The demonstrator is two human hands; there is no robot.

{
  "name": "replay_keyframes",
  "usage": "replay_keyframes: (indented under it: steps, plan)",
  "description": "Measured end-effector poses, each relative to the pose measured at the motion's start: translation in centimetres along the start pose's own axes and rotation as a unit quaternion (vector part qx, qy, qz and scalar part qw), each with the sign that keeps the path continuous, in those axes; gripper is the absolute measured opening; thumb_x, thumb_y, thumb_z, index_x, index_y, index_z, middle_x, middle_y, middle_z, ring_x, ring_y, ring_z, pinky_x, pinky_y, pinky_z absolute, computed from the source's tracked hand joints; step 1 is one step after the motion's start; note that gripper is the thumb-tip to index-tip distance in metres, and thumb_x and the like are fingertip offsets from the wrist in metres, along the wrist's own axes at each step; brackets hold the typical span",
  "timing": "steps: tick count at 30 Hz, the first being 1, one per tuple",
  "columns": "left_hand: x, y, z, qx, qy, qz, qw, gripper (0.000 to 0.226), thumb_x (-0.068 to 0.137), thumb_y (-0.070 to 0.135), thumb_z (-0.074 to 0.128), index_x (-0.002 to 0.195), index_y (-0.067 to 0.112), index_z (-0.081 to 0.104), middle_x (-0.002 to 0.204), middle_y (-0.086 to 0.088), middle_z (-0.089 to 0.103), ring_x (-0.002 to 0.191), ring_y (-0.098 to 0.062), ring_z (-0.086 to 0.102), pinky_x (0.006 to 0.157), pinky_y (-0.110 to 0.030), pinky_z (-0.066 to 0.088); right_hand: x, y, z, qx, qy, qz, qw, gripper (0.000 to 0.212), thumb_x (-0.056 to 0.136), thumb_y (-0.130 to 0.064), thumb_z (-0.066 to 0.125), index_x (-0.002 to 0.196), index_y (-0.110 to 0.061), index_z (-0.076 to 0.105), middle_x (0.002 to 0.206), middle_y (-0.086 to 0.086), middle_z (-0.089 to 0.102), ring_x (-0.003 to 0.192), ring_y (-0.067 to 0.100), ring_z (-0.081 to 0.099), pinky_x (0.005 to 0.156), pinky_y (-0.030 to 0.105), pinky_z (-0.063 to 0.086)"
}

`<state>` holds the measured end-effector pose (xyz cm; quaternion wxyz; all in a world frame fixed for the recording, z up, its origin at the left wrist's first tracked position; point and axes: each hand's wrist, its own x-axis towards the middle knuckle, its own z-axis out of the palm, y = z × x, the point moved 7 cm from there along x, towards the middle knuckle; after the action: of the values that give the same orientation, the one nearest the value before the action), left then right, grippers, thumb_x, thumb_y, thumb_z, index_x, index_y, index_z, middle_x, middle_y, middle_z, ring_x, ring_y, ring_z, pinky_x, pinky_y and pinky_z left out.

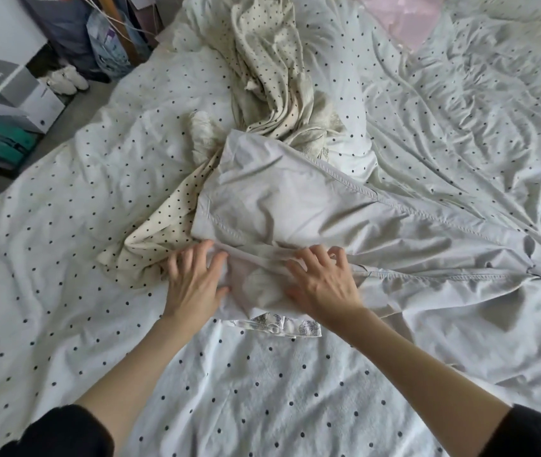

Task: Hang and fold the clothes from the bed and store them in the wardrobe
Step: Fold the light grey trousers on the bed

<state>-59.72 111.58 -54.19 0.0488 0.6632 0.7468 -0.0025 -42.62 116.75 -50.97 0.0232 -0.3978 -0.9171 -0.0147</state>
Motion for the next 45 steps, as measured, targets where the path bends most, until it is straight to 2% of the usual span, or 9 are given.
replay_keyframes:
  steps: [5,10,15,19,25,32,38,41,45]
  plan:
    - [0.7,-1.9,0.0,-0.027,0.032,-0.026,0.999,0.047,0.065,-0.008,0.075,0.105,0.013,0.065,0.097,-0.011,0.057,0.087,-0.032,0.057,0.074,-0.043,0.04,0.1,0.3,1.7,-0.054,-0.047,0.022,0.997,0.026,0.054,-0.023,0.083,0.077,-0.021,0.071,0.075,-0.003,0.066,0.071,0.017,0.063,0.071,0.032,0.051]
    - [0.3,-4.9,-2.6,-0.141,0.057,-0.011,0.988,0.01,0.073,-0.001,0.075,0.08,0.0,0.068,0.078,-0.014,0.061,0.077,-0.034,0.06,0.07,-0.045,0.048,0.0,1.1,0.7,0.088,-0.053,0.047,0.994,0.016,0.072,-0.005,0.071,0.086,-0.012,0.068,0.08,0.004,0.068,0.074,0.025,0.065,0.075,0.038,0.046]
    - [2.2,-8.2,-7.6,-0.422,0.082,-0.112,0.896,0.015,0.085,0.013,0.066,0.076,0.025,0.066,0.081,0.003,0.067,0.07,0.007,0.056,0.066,-0.009,0.04,1.4,3.3,-2.6,0.211,-0.083,0.075,0.971,0.017,0.096,-0.022,0.044,0.104,-0.013,0.056,0.085,0.014,0.069,0.077,0.036,0.063,0.064,0.033,0.035]
    - [7.5,-7.5,-12.5,-0.451,0.14,-0.074,0.878,0.021,0.086,0.02,0.066,0.072,0.035,0.06,0.058,0.011,0.055,0.052,0.0,0.043,0.051,-0.013,0.032,4.7,6.6,-5.6,0.246,-0.045,0.107,0.962,0.018,0.098,-0.025,0.041,0.108,-0.016,0.053,0.088,0.016,0.068,0.083,0.037,0.062,0.069,0.04,0.044]
    - [19.5,-5.7,-13.6,-0.37,0.186,-0.067,0.908,0.025,0.084,0.034,0.067,0.096,0.012,0.065,0.08,-0.003,0.062,0.072,-0.016,0.052,0.065,-0.029,0.038,9.4,11.9,-5.2,0.156,0.015,0.236,0.959,0.036,0.098,-0.036,0.04,0.13,-0.022,0.046,0.127,0.004,0.053,0.122,0.025,0.041,0.098,0.042,0.027]
    - [22.7,-4.8,-4.8,-0.377,0.027,-0.111,0.919,0.07,0.087,0.038,0.063,0.142,0.009,0.032,0.126,-0.013,0.051,0.113,-0.027,0.052,0.098,-0.036,0.041,9.9,10.8,1.1,0.152,-0.041,0.23,0.96,0.049,0.097,-0.042,0.037,0.142,-0.024,0.032,0.144,-0.001,0.039,0.134,0.02,0.029,0.107,0.047,0.024]
    - [20.9,-7.8,-1.0,-0.404,0.004,-0.149,0.903,0.053,0.08,0.027,0.074,0.124,0.01,0.052,0.114,-0.009,0.054,0.103,-0.02,0.052,0.087,-0.026,0.037,10.4,13.5,4.9,0.209,-0.174,0.316,0.909,0.021,0.09,-0.042,0.049,0.083,-0.023,0.054,0.101,0.005,0.061,0.106,0.025,0.053,0.09,0.041,0.034]
    - [21.3,-8.3,-0.5,-0.441,-0.007,-0.157,0.884,0.031,0.08,0.021,0.074,0.106,0.012,0.059,0.1,-0.002,0.057,0.095,-0.016,0.053,0.083,-0.025,0.039,10.9,14.3,4.4,0.296,-0.122,0.326,0.89,0.036,0.088,-0.029,0.058,0.058,-0.019,0.04,0.062,-0.001,0.047,0.076,0.024,0.051,0.067,0.032,0.036]
    - [22.6,-8.7,-1.9,-0.5,0.062,-0.163,0.848,0.004,0.088,0.013,0.064,0.09,0.011,0.063,0.081,0.002,0.06,0.081,-0.014,0.053,0.07,-0.021,0.041,12.2,16.1,0.9,0.278,0.023,0.32,0.905,0.033,0.091,-0.032,0.056,0.062,-0.019,0.048,0.059,0.002,0.05,0.065,0.028,0.05,0.056,0.032,0.032]
